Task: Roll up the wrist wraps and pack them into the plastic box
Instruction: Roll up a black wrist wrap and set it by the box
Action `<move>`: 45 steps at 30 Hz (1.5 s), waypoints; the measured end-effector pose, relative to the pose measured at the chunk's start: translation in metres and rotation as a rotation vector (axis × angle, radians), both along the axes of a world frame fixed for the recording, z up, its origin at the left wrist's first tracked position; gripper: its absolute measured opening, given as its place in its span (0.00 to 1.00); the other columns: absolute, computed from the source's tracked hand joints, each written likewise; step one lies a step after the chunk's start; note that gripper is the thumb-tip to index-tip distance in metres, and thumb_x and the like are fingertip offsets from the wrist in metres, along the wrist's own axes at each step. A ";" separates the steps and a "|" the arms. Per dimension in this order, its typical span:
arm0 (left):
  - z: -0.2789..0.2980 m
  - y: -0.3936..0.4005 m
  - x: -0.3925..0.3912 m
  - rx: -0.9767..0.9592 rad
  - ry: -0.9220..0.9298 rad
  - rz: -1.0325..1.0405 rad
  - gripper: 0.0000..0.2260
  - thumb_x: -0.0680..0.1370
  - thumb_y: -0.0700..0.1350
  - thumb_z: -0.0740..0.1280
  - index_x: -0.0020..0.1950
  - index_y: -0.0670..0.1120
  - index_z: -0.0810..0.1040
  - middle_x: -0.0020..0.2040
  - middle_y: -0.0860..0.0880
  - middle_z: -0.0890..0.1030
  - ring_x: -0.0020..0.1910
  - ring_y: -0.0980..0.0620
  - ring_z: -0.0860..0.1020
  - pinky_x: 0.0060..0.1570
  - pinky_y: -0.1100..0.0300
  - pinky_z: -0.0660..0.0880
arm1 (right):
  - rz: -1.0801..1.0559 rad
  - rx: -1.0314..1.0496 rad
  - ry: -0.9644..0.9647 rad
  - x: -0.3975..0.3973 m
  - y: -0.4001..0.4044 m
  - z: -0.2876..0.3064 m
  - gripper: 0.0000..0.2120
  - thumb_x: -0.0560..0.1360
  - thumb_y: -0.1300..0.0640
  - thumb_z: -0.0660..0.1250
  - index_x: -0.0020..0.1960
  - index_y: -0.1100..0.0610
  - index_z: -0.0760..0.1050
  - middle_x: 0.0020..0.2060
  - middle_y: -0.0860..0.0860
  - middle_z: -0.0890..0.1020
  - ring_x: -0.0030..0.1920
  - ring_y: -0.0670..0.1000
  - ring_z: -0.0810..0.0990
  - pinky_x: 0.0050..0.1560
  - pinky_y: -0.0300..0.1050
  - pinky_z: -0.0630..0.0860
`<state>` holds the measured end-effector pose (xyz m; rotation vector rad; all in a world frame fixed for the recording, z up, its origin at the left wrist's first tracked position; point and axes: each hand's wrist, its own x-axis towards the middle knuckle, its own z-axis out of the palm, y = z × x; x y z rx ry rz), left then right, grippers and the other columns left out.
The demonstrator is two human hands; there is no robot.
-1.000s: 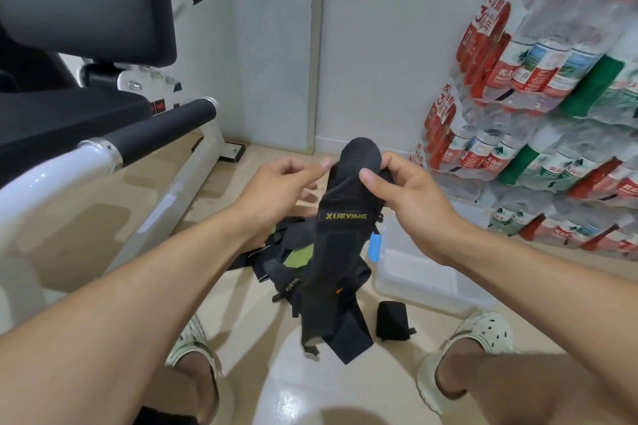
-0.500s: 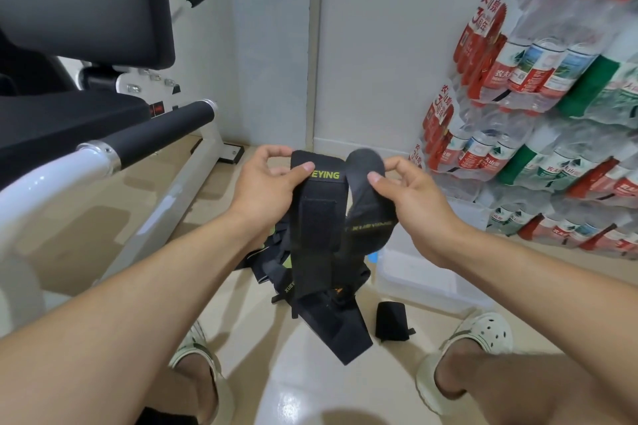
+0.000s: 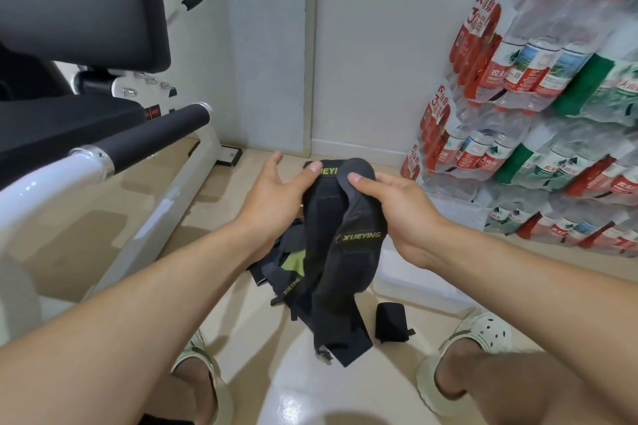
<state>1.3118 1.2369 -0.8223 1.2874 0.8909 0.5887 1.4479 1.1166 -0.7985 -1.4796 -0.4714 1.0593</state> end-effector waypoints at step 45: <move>0.016 -0.012 -0.002 -0.147 -0.049 0.030 0.08 0.78 0.41 0.73 0.56 0.42 0.80 0.48 0.43 0.87 0.41 0.48 0.86 0.33 0.61 0.79 | -0.084 -0.006 -0.090 0.020 0.007 0.002 0.11 0.80 0.54 0.71 0.57 0.59 0.84 0.33 0.45 0.86 0.32 0.40 0.83 0.36 0.32 0.78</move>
